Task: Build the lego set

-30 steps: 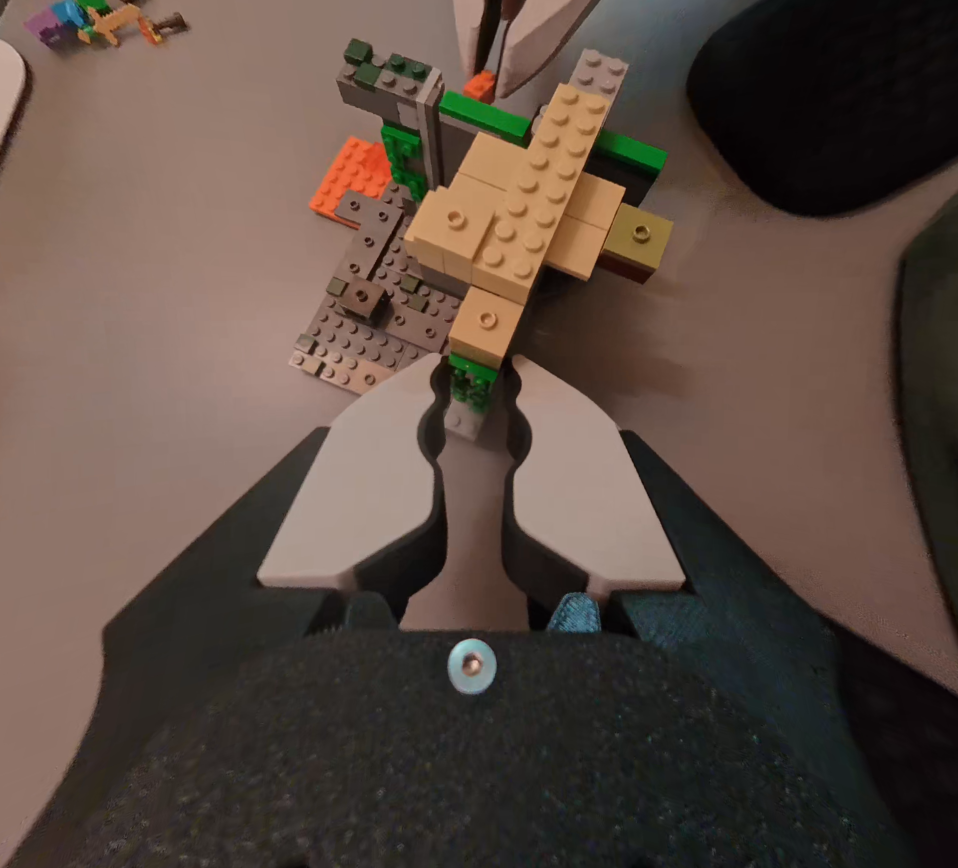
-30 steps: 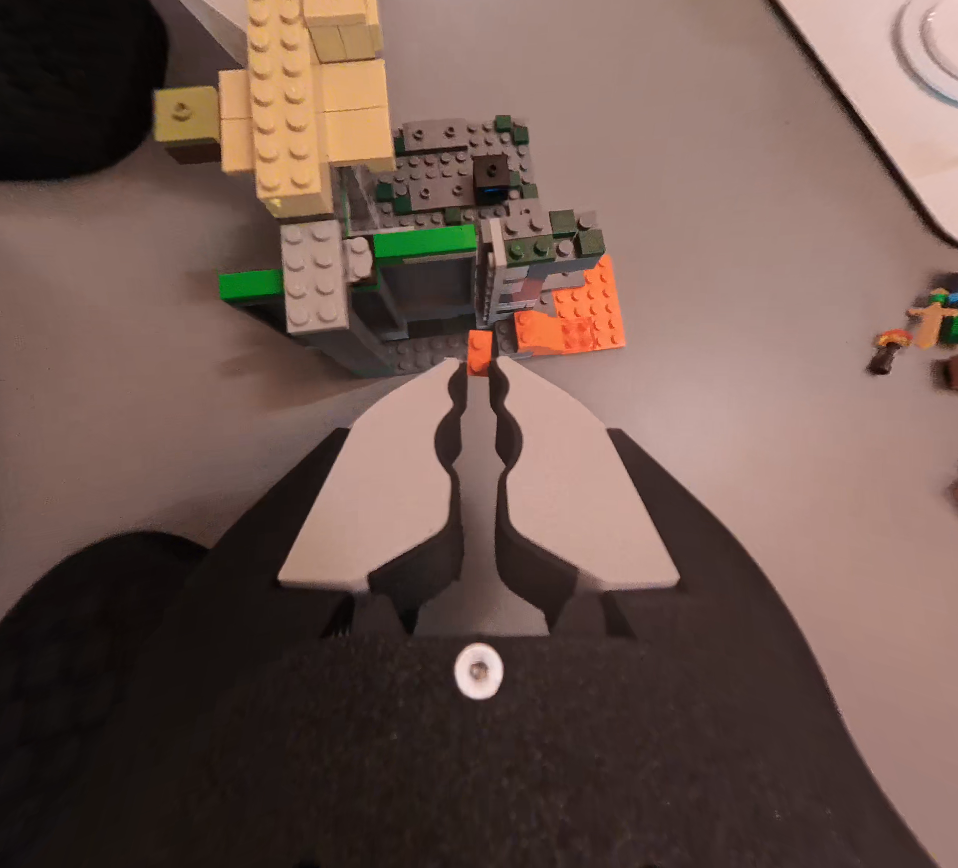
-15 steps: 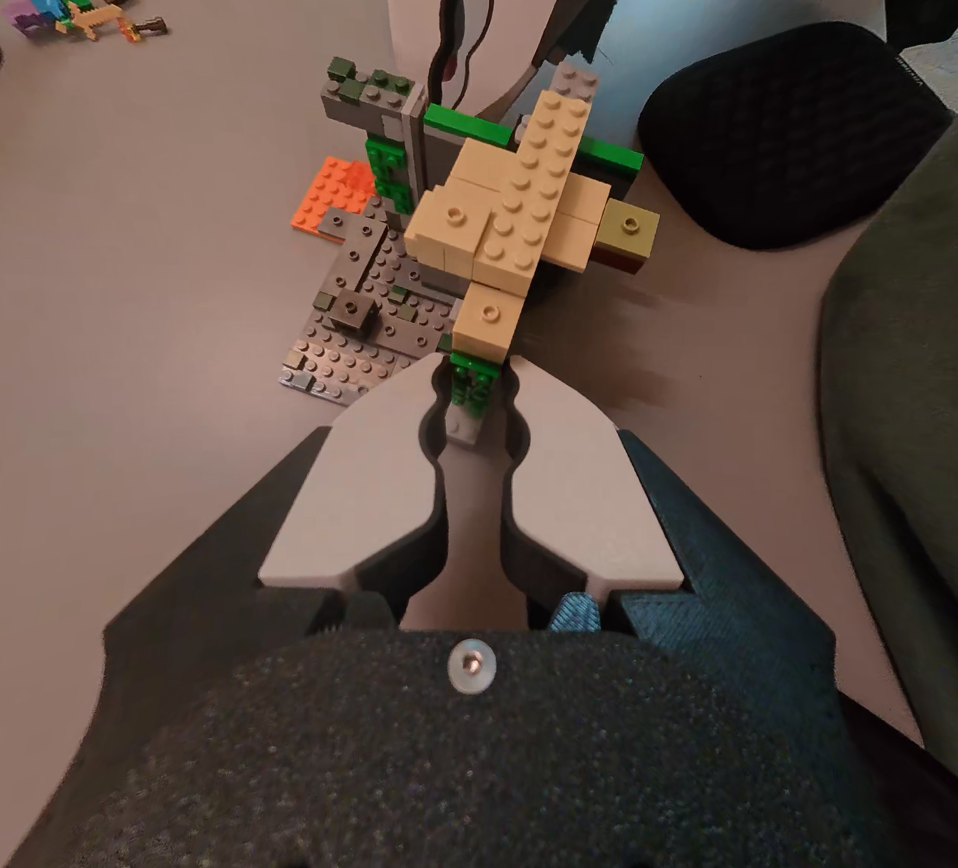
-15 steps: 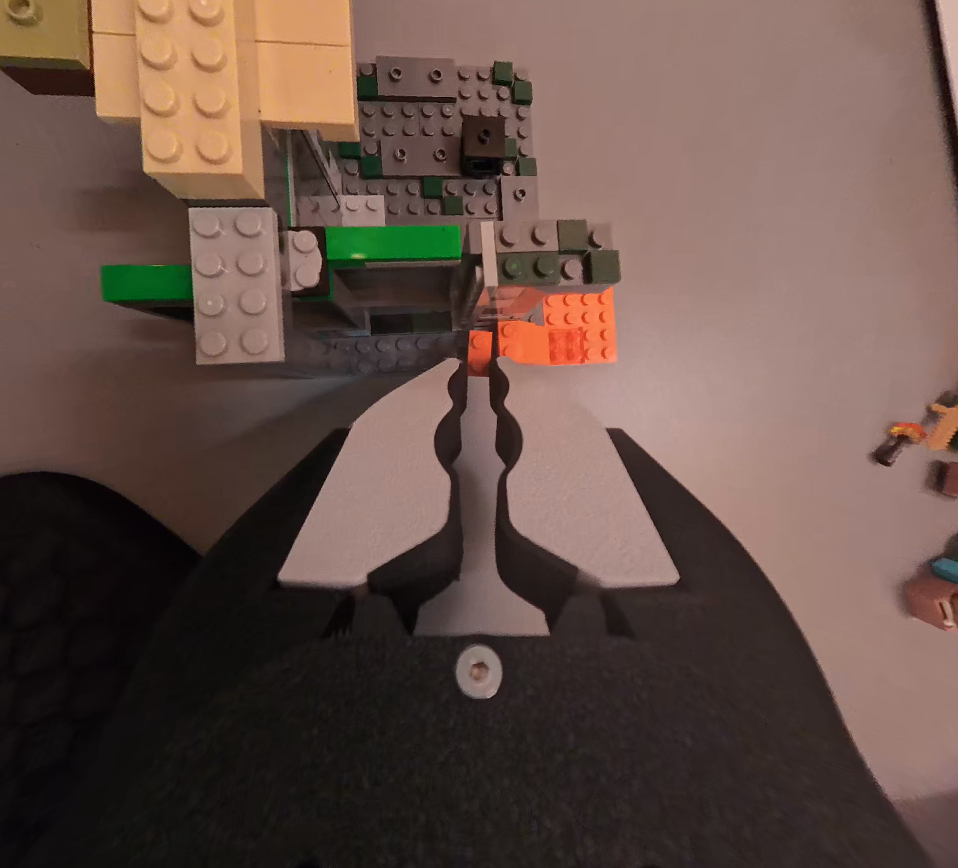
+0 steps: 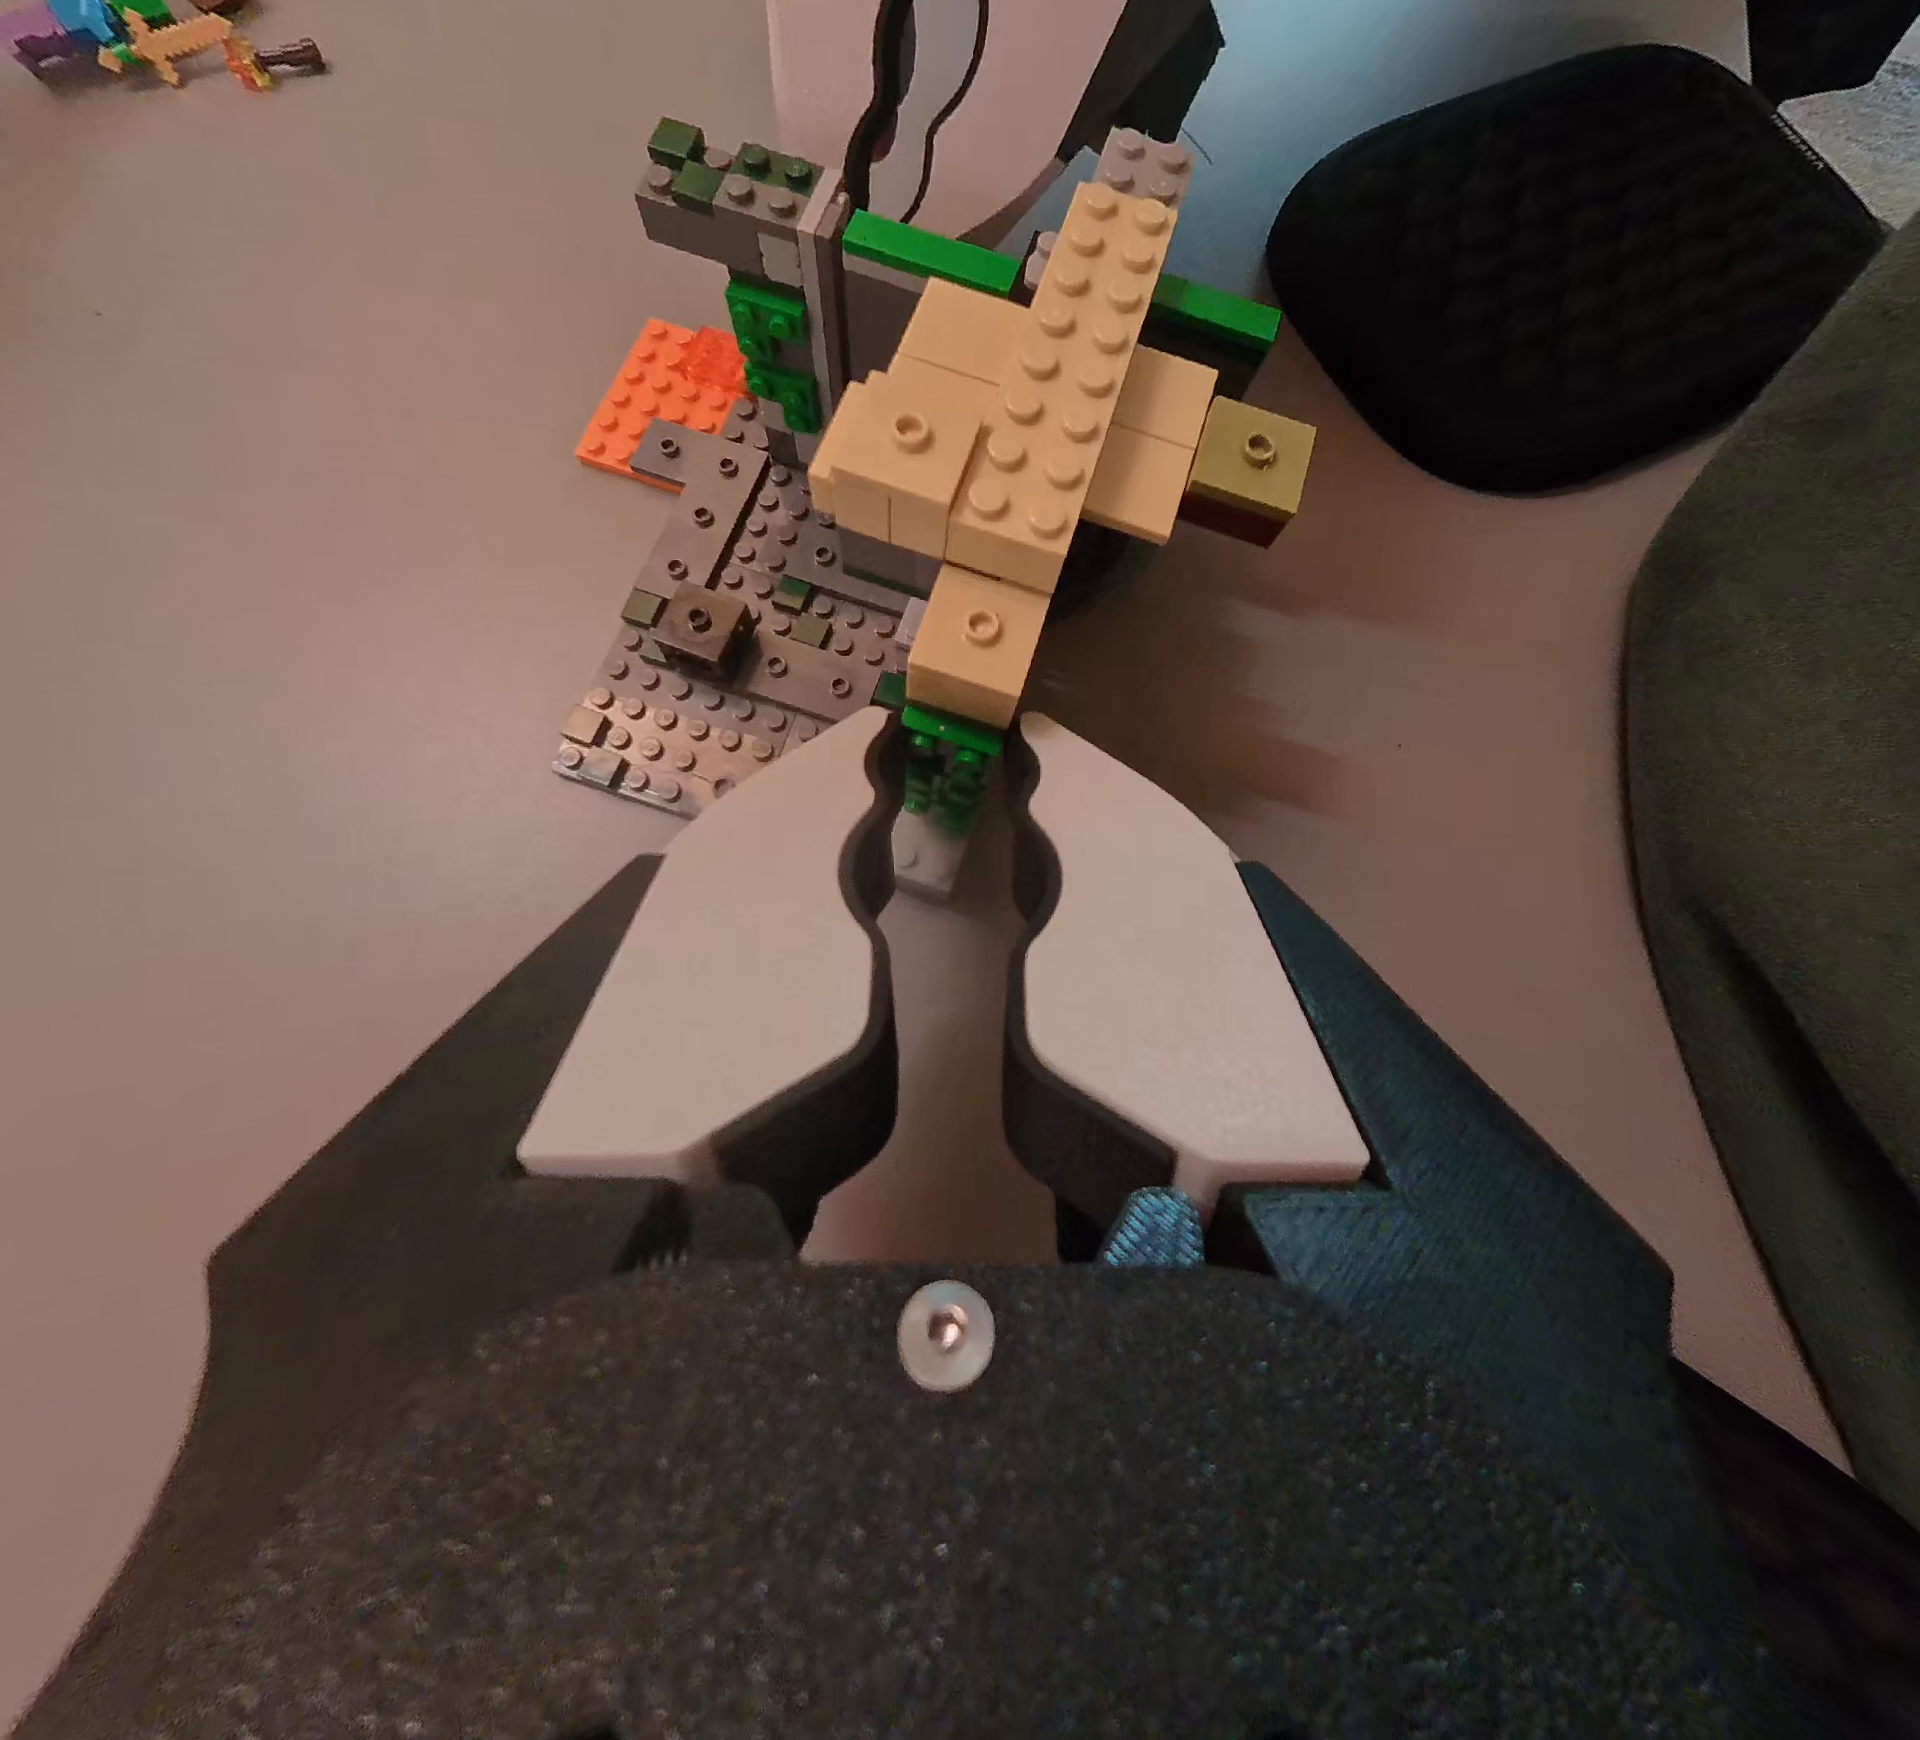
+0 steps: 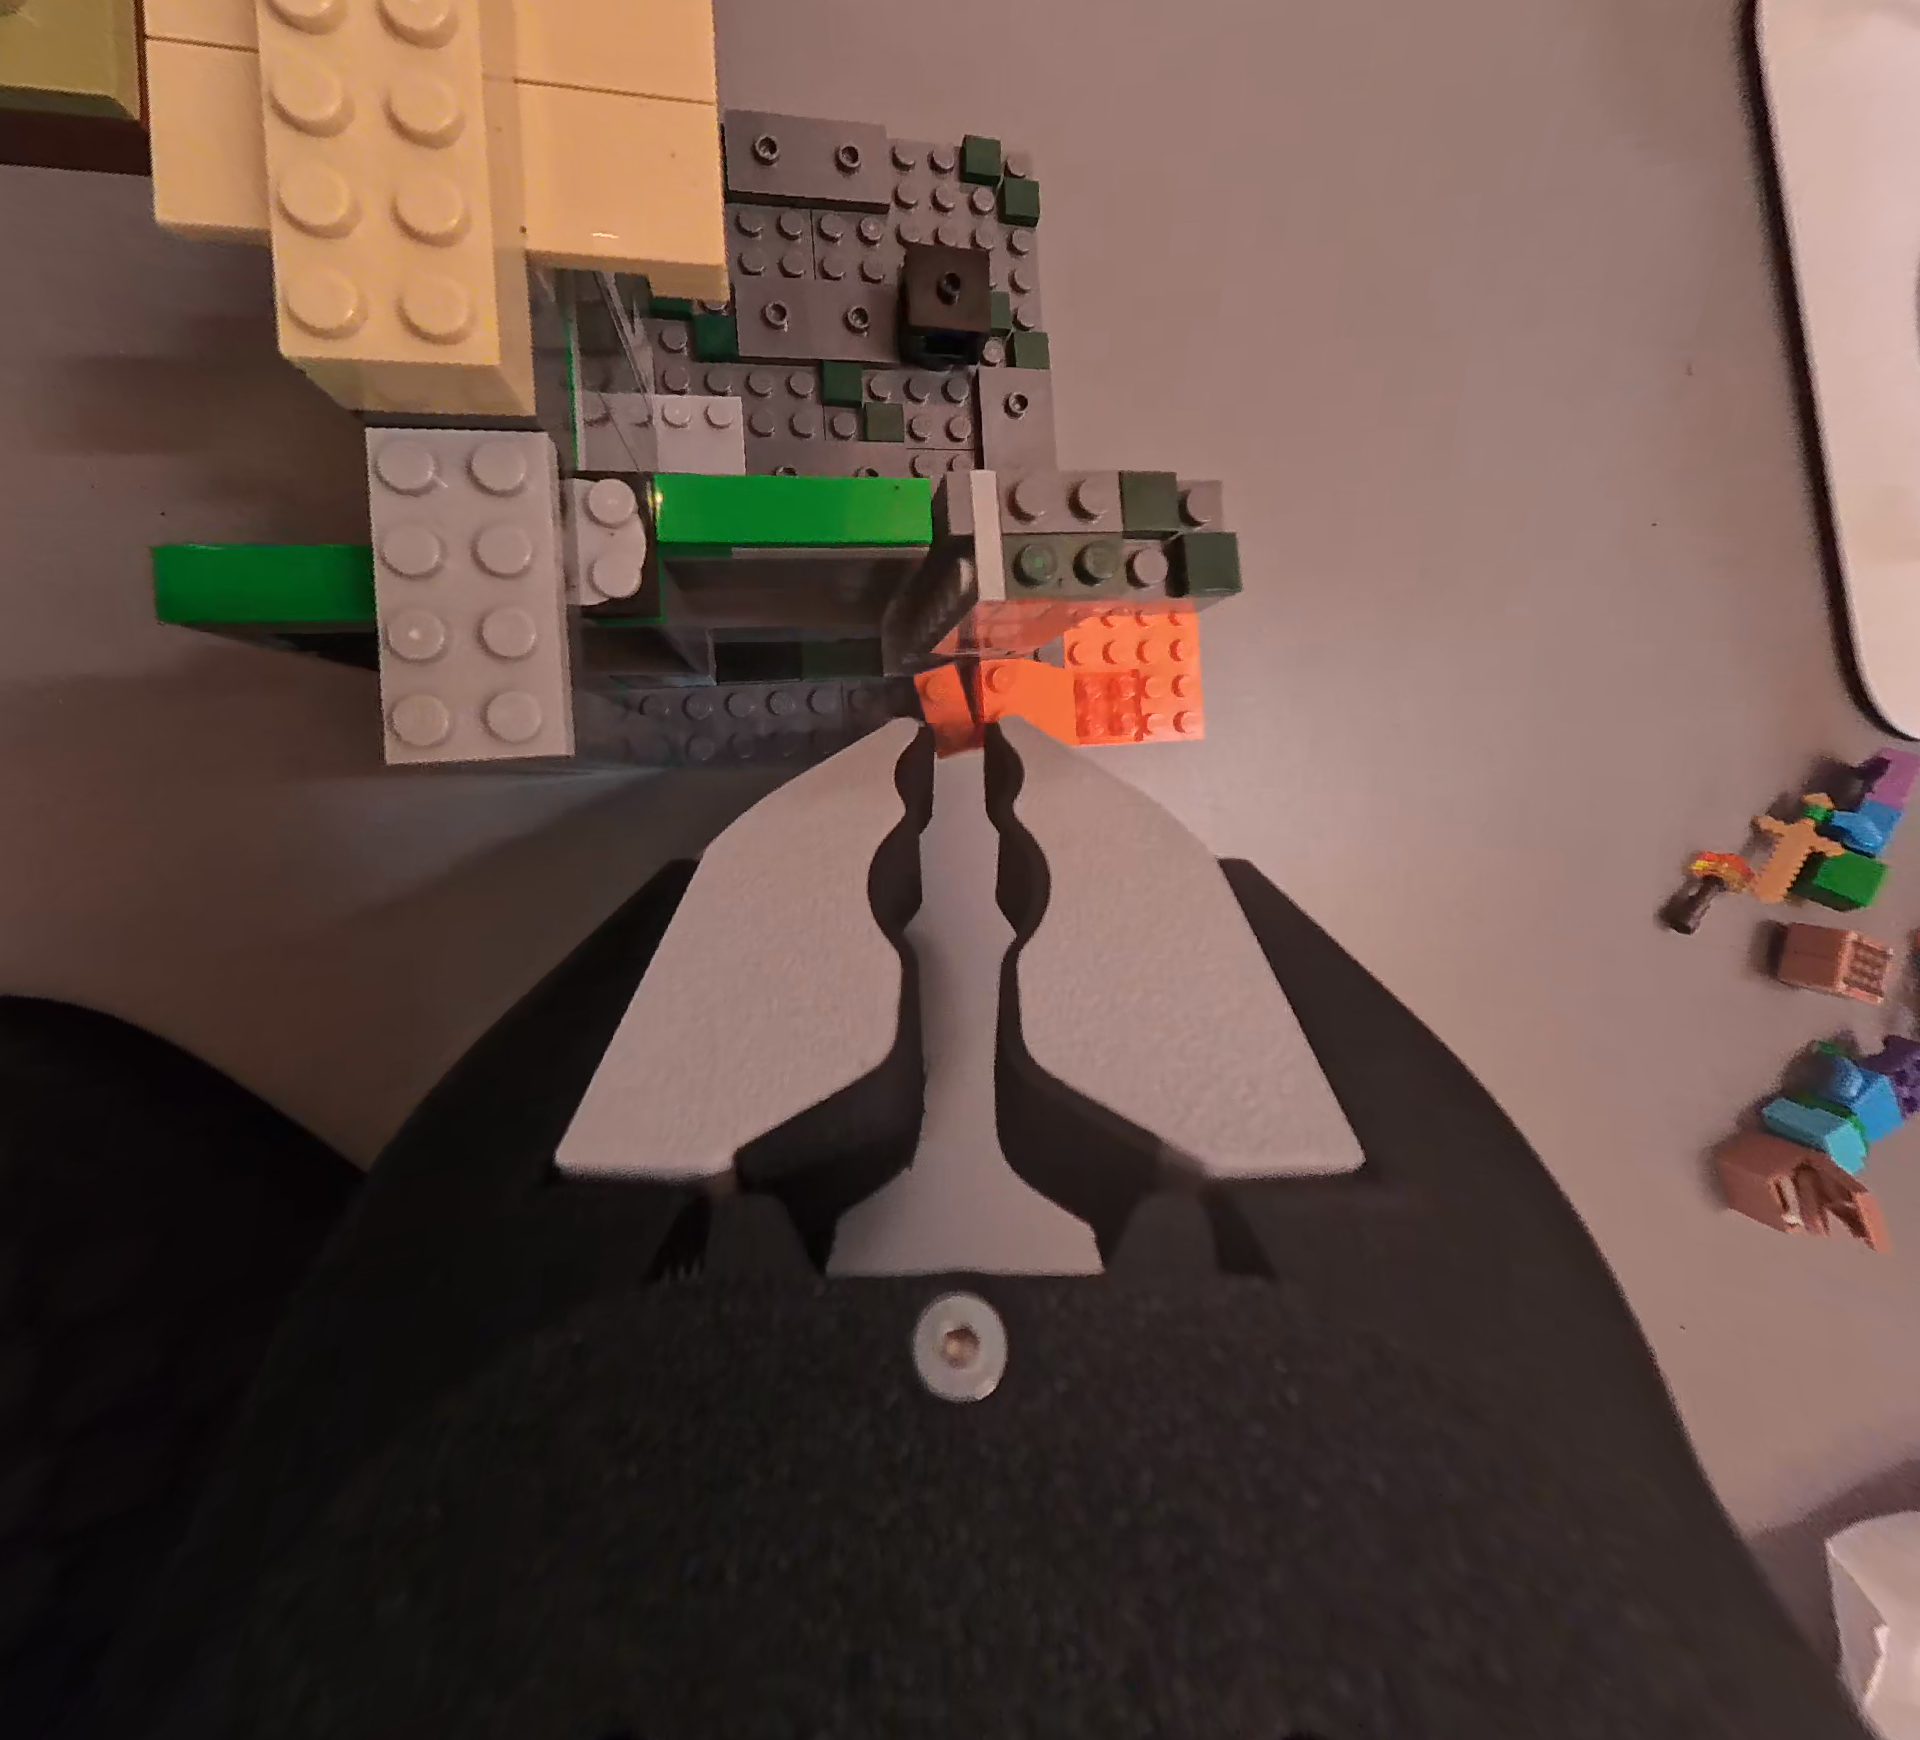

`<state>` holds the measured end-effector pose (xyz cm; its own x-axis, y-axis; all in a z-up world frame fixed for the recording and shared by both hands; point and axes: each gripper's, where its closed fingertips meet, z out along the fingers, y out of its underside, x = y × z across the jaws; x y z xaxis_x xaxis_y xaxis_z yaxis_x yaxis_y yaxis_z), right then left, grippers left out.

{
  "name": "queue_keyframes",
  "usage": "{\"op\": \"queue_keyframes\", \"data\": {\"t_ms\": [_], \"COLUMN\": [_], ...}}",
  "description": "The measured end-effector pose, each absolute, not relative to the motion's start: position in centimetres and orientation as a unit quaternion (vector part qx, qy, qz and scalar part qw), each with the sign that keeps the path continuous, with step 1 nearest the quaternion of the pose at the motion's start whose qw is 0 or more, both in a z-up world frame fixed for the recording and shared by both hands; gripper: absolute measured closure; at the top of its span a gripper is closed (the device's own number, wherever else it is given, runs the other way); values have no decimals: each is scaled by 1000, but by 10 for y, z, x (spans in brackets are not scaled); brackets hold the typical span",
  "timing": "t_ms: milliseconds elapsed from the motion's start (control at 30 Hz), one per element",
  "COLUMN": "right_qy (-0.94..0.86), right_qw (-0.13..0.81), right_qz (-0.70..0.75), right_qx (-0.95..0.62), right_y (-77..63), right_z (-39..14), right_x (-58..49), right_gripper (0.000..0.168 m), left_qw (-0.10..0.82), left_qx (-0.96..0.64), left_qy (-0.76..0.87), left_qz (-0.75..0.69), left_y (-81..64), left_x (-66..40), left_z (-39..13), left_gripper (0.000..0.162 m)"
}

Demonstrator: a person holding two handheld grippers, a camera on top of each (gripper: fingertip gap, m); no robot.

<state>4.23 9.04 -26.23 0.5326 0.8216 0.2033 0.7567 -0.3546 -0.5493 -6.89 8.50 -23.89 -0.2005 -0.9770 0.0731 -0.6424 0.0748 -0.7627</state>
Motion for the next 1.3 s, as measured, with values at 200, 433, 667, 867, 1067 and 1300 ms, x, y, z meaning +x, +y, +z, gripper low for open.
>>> {"op": "queue_keyframes", "data": {"t_ms": [200,433,667,867,1067,1300], "right_qy": [-475,-469,-464,-458,-458,-447], "right_qw": [315,326,335,351,344,321], "right_qz": [50,43,45,56,58,83], "right_qx": [-820,-820,-819,-815,-818,-831], "right_y": [92,93,93,92,94,95], "right_z": [-263,-262,-261,-255,-259,-263], "right_x": [41,41,41,38,36,35], "right_gripper": [160,160,158,159,164,167], "left_qw": [240,240,240,240,240,238], "left_qx": [-585,-585,-585,-585,-583,-580], "left_qy": [692,692,690,690,691,694], "left_qz": [-348,-349,-352,-353,-353,-355], "left_y": [85,85,84,85,84,84], "left_x": [-69,-69,-69,-69,-69,-69], "left_z": [-239,-239,-239,-239,-239,-239], "left_gripper": [144,144,144,144,144,145]}}
